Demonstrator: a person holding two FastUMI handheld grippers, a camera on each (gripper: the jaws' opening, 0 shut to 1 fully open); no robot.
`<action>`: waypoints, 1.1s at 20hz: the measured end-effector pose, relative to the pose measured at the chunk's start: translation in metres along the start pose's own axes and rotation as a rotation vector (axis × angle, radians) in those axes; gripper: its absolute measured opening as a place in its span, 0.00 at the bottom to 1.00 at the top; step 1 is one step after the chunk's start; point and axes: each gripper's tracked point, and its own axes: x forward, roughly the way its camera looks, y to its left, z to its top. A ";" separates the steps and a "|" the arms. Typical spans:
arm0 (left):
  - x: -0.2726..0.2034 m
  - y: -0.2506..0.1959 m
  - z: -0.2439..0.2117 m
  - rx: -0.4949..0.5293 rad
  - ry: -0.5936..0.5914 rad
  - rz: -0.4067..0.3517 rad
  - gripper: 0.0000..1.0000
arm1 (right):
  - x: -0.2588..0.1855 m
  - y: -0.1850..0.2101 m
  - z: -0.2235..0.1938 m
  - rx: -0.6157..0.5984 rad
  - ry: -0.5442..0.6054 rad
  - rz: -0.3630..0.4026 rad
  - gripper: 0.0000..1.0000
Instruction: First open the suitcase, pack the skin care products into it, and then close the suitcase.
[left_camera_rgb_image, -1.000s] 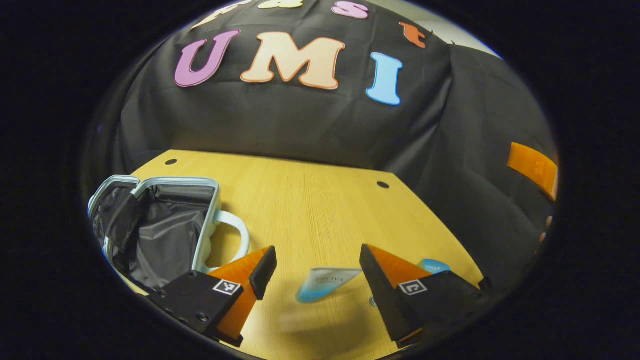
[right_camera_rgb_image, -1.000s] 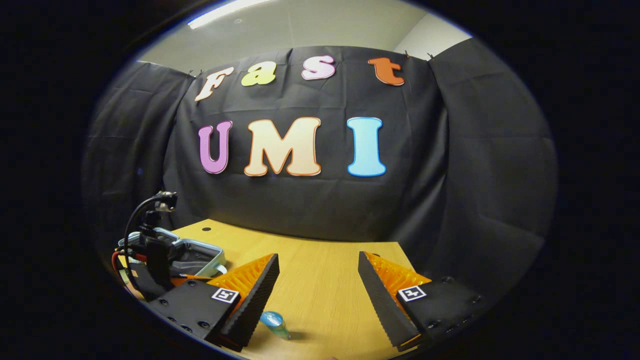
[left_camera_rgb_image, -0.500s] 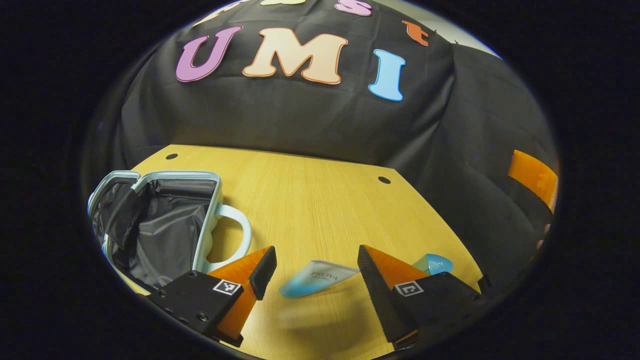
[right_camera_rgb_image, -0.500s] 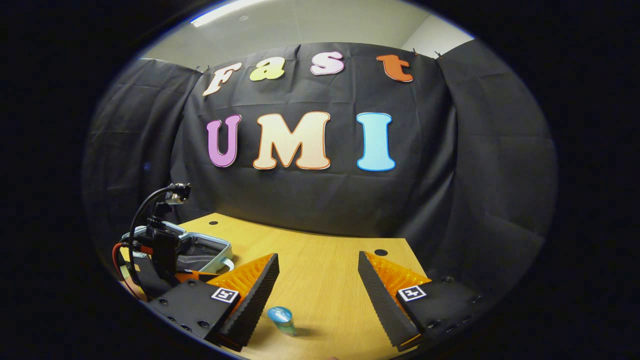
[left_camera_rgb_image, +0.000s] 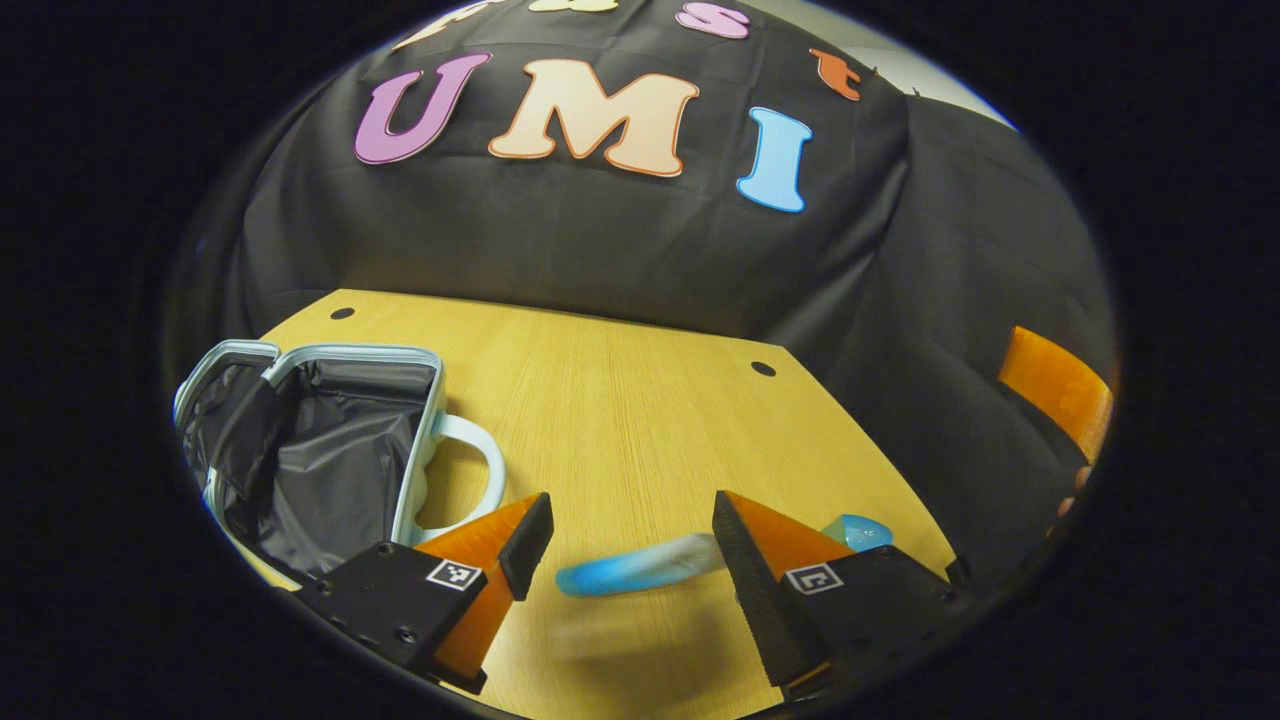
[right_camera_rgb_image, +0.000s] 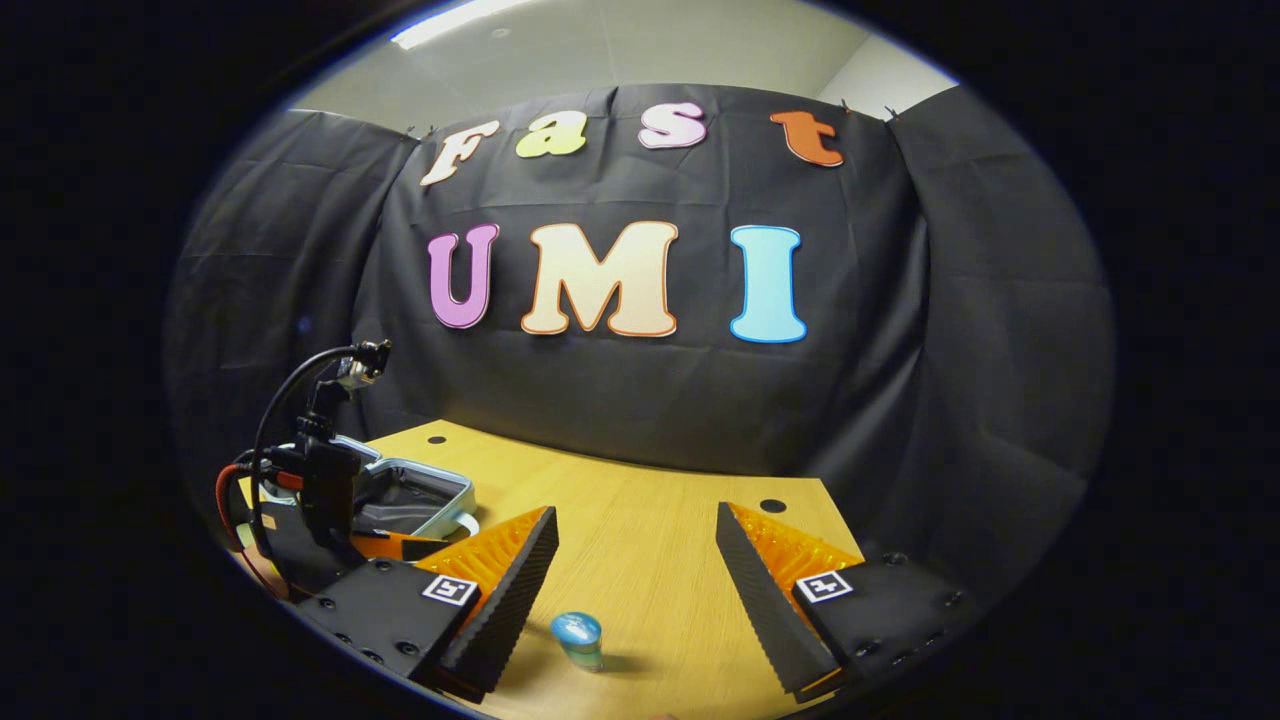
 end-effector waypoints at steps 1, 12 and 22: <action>0.002 -0.001 -0.004 0.004 0.010 -0.003 0.89 | 0.001 0.000 -0.001 0.002 0.003 -0.001 1.00; 0.019 -0.019 -0.073 0.014 0.266 -0.179 0.94 | -0.007 -0.019 -0.008 -0.001 0.015 -0.062 0.99; 0.042 -0.026 -0.112 0.158 0.437 -0.226 0.92 | -0.012 -0.031 -0.014 0.007 0.036 -0.152 0.99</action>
